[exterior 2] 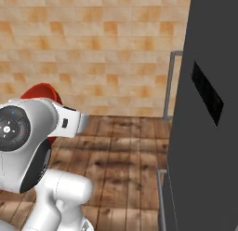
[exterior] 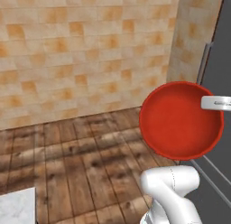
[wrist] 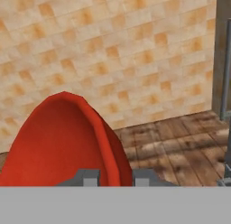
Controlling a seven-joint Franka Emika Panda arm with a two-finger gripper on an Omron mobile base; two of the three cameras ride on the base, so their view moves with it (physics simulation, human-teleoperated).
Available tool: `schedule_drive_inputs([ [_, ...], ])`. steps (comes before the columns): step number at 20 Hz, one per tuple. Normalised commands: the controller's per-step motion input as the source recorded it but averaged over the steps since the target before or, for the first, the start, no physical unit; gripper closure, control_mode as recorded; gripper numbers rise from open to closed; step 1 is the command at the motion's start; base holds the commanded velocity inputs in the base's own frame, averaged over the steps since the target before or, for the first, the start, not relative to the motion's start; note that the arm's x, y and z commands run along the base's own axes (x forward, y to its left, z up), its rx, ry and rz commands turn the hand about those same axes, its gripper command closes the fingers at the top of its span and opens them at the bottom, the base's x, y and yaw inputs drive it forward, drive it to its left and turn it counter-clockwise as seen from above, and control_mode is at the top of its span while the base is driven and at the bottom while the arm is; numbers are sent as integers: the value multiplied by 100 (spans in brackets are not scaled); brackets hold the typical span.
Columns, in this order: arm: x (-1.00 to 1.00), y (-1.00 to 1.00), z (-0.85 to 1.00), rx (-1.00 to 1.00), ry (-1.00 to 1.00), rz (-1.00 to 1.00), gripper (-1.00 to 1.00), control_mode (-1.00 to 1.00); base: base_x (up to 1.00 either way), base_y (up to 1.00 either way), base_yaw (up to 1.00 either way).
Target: Move the bowls from the cabinet to the plates on the dining table.
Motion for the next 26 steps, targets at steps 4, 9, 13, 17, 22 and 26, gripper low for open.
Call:
schedule_drive_inputs([
  [4, 0, 0, 0, 0, 0, 0, 100, 100, 96, 11, -1],
  [9, 0, 0, 0, 0, 0, 0, 100, 100, 99, 12, -2],
  [13, 0, 0, 0, 0, 0, 0, 100, 100, 98, 13, -2],
  [17, 0, 0, 0, 0, 0, 0, 100, 100, 100, 14, -2],
  [22, 0, 0, 0, 0, 0, 0, 100, 100, 100, 16, -3],
  [26, 0, 0, 0, 0, 0, 0, 100, 100, 100, 17, -3],
])
